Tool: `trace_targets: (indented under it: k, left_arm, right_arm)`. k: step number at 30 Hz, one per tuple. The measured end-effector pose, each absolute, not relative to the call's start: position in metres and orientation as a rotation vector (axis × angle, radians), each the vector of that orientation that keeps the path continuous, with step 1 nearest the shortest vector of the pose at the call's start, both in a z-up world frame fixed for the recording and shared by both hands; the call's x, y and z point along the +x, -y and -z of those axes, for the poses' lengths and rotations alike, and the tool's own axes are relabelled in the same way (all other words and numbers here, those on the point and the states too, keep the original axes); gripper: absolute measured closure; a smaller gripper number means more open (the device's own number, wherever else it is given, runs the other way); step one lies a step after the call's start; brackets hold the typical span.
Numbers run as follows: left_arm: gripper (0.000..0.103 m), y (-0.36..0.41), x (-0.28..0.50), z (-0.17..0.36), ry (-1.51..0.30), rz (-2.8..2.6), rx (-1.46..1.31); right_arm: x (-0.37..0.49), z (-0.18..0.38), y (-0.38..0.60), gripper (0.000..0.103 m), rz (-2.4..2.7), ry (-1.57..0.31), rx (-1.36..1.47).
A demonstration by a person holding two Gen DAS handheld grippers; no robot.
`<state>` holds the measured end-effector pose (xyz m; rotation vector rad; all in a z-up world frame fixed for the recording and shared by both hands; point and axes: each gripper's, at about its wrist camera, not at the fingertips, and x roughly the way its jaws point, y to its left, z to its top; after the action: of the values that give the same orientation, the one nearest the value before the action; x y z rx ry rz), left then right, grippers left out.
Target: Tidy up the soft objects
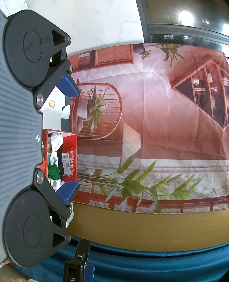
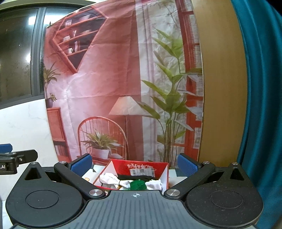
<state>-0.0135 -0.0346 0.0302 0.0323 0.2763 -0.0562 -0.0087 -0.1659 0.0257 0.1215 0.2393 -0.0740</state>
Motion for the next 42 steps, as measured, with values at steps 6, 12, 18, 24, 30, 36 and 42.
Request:
trace_targets:
  k: [6,12,18,24,30,36,42]
  left_arm:
    - [0.0,0.032,-0.0127,-0.0281,-0.284,0.065,0.019]
    - [0.0,0.0324,-0.0129,-0.0279,-0.284,0.065,0.02]
    - [0.0,0.0332,-0.0138,-0.0278,-0.285,0.064,0.019]
    - [0.0,0.0337,-0.0138,-0.0278,-0.285,0.064,0.017]
    - [0.0,0.0335,-0.0138,-0.0276,-0.284,0.063,0.014]
    - [0.0,0.0334,-0.0137,-0.0274,-0.285,0.063,0.014]
    - [0.0,0.0332,-0.015,-0.0266,-0.286,0.061,0.009]
  right_arm:
    - [-0.0095,-0.0246,0.1696,0.0,0.09,-0.242,0.127]
    - [-0.0083,-0.0243,0.1686,0.0,0.099,-0.247,0.126]
    - [-0.0088,-0.0231,0.1683,0.0,0.103,-0.25,0.123]
    - [-0.009,-0.0225,0.1688,0.0,0.105,-0.25,0.122]
    - [-0.0083,-0.0229,0.1694,0.0,0.105,-0.251,0.121]
    - [-0.0082,-0.0226,0.1696,0.0,0.106,-0.252,0.121]
    - [-0.0084,-0.023,0.1697,0.0,0.105,-0.251,0.12]
